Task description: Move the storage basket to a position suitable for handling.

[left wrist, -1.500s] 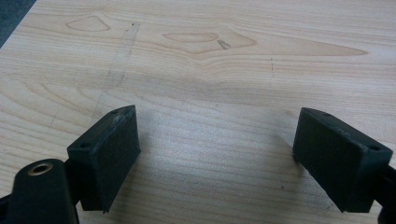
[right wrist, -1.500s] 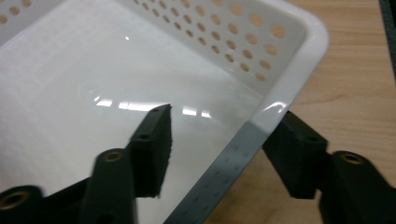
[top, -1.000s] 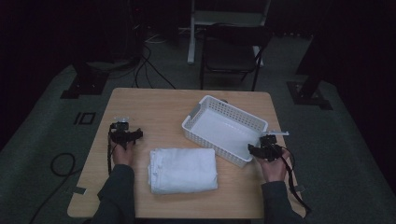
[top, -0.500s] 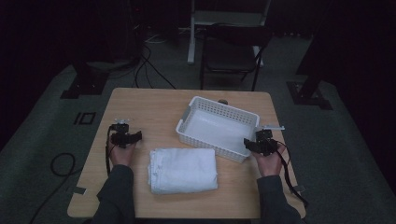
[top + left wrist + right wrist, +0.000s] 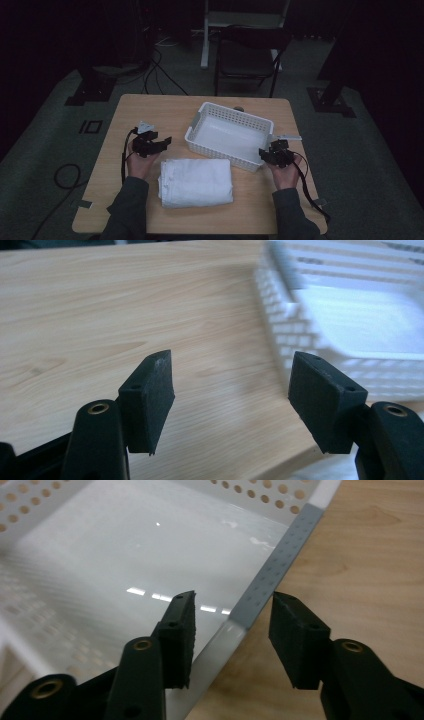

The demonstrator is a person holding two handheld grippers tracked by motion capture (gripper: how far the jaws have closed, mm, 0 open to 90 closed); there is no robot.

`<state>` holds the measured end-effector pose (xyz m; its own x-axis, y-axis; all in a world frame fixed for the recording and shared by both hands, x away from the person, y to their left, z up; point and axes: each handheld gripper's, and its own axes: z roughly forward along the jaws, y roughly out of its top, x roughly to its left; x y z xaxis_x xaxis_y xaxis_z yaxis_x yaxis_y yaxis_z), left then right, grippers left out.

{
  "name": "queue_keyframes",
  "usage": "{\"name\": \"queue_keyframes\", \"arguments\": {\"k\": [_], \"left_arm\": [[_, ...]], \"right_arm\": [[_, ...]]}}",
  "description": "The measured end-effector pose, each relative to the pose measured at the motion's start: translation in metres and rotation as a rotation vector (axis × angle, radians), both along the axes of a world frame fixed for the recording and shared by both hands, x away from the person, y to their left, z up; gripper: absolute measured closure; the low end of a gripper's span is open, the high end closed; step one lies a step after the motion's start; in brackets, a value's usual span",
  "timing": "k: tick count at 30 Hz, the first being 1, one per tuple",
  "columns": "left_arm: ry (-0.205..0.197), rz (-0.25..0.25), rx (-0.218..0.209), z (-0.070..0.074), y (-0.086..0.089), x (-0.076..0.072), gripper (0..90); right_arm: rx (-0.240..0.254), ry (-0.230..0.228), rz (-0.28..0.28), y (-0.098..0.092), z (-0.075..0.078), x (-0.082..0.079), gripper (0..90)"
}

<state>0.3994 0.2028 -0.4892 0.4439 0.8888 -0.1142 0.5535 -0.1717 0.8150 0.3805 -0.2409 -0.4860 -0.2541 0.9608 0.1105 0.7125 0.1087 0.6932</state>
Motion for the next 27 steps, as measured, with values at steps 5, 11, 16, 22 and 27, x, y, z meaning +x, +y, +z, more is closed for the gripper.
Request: {"name": "queue_keyframes", "arguments": {"k": [5, 11, 16, 22, 27], "left_arm": [[0.016, -0.030, 0.002, -0.003, -0.007, 0.001, 33.9], [0.008, -0.039, -0.001, -0.001, -0.010, -0.002, 33.9], [0.011, -0.043, 0.002, -0.001, -0.010, -0.003, 35.0], [0.016, -0.044, -0.005, 0.000, -0.010, -0.004, 39.0], [0.006, -0.032, 0.005, 0.000, -0.009, -0.005, 41.2]], "right_arm": [[-0.006, -0.012, 0.036, 0.011, 0.000, 0.023, 57.9], [-0.017, -0.032, 0.063, 0.026, 0.001, 0.047, 62.4], [-0.026, -0.040, 0.095, 0.039, 0.000, 0.062, 64.1], [-0.034, -0.048, 0.130, 0.052, 0.000, 0.072, 64.7], [-0.030, -0.046, 0.132, 0.057, -0.003, 0.080, 64.8]]}}
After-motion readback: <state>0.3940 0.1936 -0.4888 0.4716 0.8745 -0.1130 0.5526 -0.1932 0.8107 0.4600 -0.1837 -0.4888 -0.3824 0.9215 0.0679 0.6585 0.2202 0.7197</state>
